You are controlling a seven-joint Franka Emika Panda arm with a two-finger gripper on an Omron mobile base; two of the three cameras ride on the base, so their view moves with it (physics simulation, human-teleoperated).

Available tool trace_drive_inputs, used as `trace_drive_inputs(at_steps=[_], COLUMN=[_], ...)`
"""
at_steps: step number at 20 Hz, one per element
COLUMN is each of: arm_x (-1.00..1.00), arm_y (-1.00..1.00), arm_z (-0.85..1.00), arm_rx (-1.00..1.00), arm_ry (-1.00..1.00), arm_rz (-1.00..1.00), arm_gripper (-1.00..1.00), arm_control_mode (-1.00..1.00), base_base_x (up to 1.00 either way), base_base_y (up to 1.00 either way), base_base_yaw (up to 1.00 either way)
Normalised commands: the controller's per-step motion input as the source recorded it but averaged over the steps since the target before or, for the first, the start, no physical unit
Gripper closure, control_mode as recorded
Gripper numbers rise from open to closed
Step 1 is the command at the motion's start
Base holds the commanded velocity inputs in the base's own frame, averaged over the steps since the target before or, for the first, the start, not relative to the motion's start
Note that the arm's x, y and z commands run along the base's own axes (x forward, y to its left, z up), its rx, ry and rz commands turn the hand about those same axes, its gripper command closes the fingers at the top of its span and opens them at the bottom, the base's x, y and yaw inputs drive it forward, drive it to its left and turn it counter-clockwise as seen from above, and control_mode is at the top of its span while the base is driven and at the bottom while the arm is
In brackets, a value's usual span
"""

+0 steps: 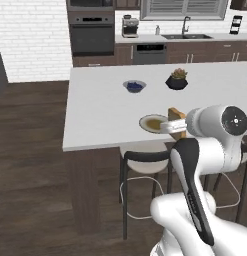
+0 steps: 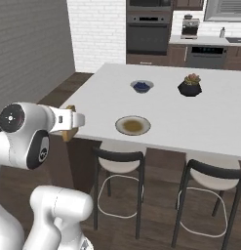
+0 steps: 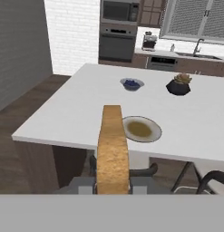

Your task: Start the toaster. Once the lever pops up, take the bread to the plate on the dining counter.

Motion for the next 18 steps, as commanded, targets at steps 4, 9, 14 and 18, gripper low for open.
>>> trace_drive_inputs(at_steps=[4,9,14,18], arm_x=[0.38,0.93,1.0,1.0], arm_y=[-0.4,-0.94,-0.92,-0.55], arm_z=[0.03,0.0,-0.19,-0.35], arm_rx=[0.07,0.16,0.17,0.2], arm_ry=[0.0,0.08,0.33,0.4], arm_rz=[0.09,0.19,0.09,0.06], arm_gripper=[1.0,1.0,1.0,1.0], arm_control_mode=[-1.0,-1.0,-1.0,-1.0], base_base_x=[0.09,0.0,0.0,0.0], base_base_y=[0.0,0.0,0.0,0.0], base_base_yaw=[0.0,0.0,0.0,0.0])
